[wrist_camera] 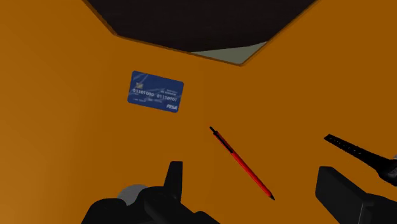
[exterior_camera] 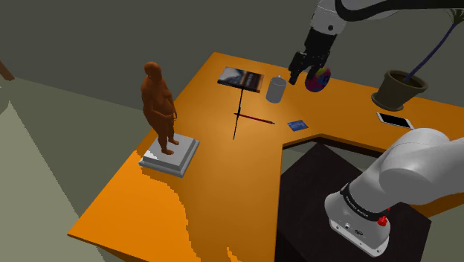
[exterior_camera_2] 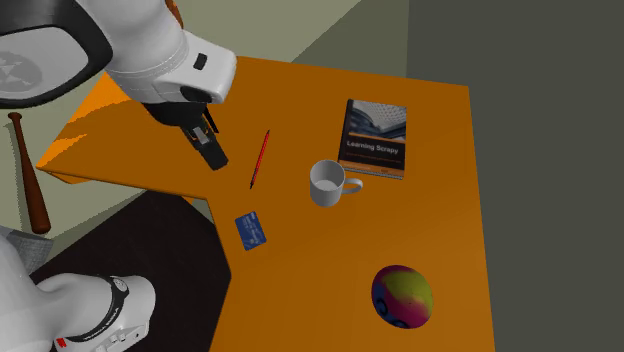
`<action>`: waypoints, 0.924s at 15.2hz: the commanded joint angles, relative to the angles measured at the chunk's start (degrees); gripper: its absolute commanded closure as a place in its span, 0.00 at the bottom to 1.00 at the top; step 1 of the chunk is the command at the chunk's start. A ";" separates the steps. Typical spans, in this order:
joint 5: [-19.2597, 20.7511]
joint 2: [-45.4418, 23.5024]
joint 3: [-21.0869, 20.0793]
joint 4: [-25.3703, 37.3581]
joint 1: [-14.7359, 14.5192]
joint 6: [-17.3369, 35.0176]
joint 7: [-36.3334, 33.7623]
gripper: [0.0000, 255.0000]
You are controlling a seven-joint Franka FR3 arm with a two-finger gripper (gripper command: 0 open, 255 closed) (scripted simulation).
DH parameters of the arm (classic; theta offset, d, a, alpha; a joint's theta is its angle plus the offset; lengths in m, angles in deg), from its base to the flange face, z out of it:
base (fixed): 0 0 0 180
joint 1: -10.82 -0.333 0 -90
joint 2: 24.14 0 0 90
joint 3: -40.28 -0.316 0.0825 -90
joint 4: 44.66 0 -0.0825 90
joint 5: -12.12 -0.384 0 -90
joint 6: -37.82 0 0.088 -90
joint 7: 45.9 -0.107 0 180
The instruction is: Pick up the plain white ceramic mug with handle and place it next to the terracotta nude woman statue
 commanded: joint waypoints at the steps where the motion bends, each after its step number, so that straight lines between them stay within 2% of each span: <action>1: 0.75 -3.40 0.80 0.41 0.29 3.29 1.36 0.00; 7: 2.17 -15.20 3.29 4.16 1.05 12.12 5.48 0.00; 14: 2.02 -29.85 5.62 11.98 1.90 19.97 10.29 0.00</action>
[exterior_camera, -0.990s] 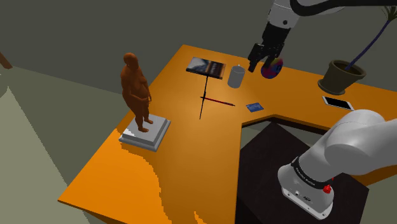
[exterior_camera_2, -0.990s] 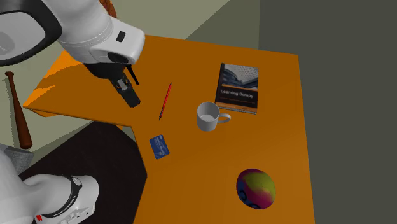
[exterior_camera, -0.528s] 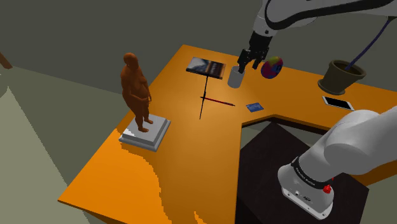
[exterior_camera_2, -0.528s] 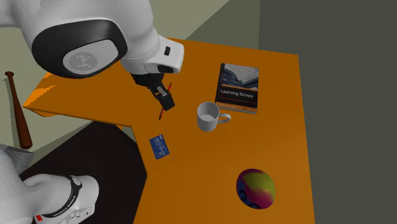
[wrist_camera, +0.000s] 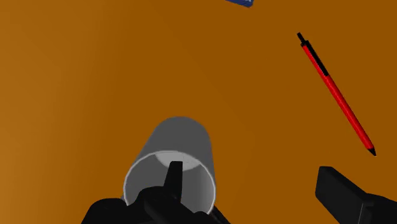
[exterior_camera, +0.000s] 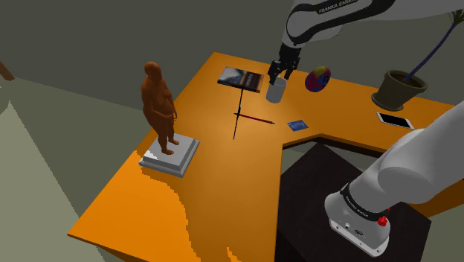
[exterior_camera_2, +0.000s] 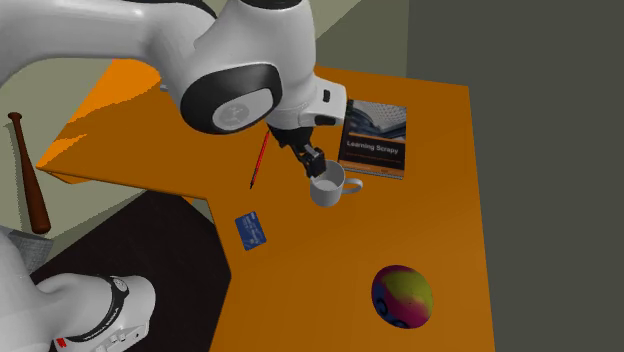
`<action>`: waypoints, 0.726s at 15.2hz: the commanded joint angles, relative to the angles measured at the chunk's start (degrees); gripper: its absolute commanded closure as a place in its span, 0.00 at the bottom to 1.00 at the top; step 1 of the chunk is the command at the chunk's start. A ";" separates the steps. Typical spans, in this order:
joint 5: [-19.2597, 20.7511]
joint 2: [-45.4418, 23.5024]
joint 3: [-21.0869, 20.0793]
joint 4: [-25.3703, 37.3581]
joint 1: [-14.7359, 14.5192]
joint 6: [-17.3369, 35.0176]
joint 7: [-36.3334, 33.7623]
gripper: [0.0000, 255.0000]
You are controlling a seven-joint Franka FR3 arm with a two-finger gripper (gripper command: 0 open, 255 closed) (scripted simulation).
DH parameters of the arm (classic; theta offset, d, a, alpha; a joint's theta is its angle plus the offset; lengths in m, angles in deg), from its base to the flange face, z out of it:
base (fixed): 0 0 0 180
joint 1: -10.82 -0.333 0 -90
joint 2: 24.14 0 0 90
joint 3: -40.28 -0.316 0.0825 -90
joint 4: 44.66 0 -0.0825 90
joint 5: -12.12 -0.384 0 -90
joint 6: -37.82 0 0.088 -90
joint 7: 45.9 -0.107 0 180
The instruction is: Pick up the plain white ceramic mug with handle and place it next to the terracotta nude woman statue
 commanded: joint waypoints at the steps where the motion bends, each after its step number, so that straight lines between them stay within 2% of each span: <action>1: -0.29 -4.31 0.46 2.39 0.23 2.25 1.29 0.00; 3: -0.67 -8.12 0.80 5.09 0.60 3.63 2.52 0.00; 11: -1.51 -11.57 0.75 3.03 0.79 9.08 3.11 0.00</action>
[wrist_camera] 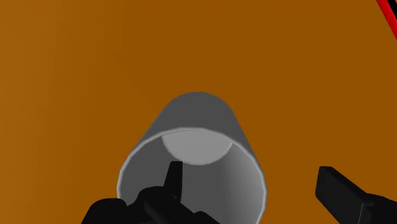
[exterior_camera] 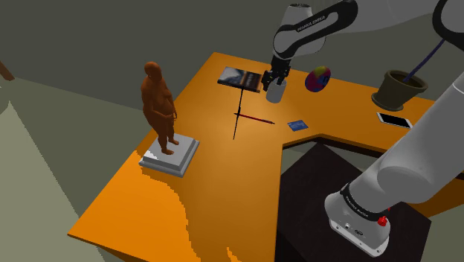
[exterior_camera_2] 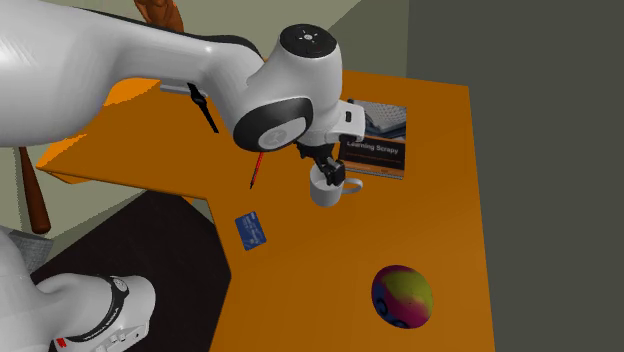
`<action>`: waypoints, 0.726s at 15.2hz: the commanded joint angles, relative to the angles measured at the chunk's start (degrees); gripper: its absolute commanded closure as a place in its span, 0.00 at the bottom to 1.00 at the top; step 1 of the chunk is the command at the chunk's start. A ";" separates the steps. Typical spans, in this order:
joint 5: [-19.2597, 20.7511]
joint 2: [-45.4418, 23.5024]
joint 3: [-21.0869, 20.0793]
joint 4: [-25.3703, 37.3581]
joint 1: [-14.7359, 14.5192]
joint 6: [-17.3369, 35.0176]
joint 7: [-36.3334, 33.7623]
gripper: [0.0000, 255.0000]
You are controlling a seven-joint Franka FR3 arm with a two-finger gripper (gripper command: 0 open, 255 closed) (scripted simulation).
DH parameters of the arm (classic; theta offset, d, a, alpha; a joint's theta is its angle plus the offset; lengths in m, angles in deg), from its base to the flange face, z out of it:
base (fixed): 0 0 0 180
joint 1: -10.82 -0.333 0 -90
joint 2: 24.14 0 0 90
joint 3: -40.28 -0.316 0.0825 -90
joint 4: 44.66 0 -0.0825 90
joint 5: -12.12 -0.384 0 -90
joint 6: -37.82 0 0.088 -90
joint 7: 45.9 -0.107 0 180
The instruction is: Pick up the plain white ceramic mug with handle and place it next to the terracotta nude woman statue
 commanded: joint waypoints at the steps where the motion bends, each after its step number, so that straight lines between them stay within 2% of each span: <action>1: -0.10 -0.35 -0.01 -0.30 0.01 0.68 0.06 0.00; 7: -0.10 -0.36 -0.01 -0.30 0.01 0.68 0.07 0.00; 8: -0.10 -0.36 -0.01 -0.30 0.01 0.68 0.07 1.00; 11: -0.10 -0.36 -0.01 -0.30 0.02 0.68 0.07 1.00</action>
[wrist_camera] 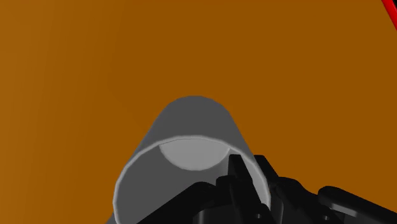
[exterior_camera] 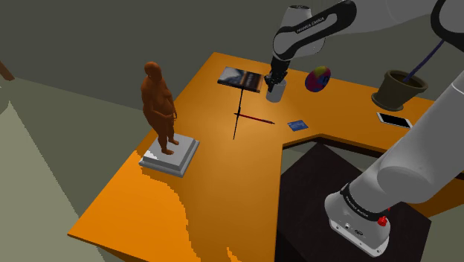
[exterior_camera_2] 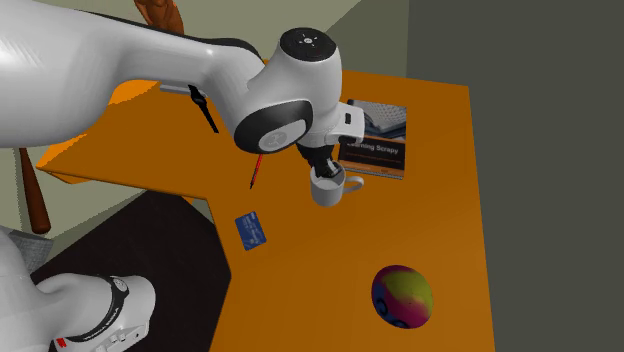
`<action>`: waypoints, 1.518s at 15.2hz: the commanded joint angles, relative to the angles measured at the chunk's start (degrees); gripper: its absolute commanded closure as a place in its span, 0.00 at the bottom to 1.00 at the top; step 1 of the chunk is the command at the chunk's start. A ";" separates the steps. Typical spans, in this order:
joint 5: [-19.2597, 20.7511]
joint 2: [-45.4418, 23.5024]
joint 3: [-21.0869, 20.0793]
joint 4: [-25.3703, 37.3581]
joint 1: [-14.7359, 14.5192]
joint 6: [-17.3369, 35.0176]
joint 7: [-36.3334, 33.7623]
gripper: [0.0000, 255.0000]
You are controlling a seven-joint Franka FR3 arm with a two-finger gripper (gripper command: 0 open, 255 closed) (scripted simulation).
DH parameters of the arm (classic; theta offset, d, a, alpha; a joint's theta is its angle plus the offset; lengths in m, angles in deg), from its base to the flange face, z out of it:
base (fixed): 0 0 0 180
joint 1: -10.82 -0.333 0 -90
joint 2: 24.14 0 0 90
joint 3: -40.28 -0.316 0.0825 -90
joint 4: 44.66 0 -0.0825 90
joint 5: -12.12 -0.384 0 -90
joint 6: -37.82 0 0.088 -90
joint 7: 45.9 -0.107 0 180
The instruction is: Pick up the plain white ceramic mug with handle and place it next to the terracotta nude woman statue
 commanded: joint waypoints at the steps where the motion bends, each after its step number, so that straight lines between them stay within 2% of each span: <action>1: 0.00 0.00 0.00 0.00 0.00 0.00 0.00 1.00; 6: 0.00 0.00 0.00 0.00 0.00 0.00 0.00 1.00; 23: 1.37 6.08 0.02 6.56 -0.21 -12.55 -0.82 1.00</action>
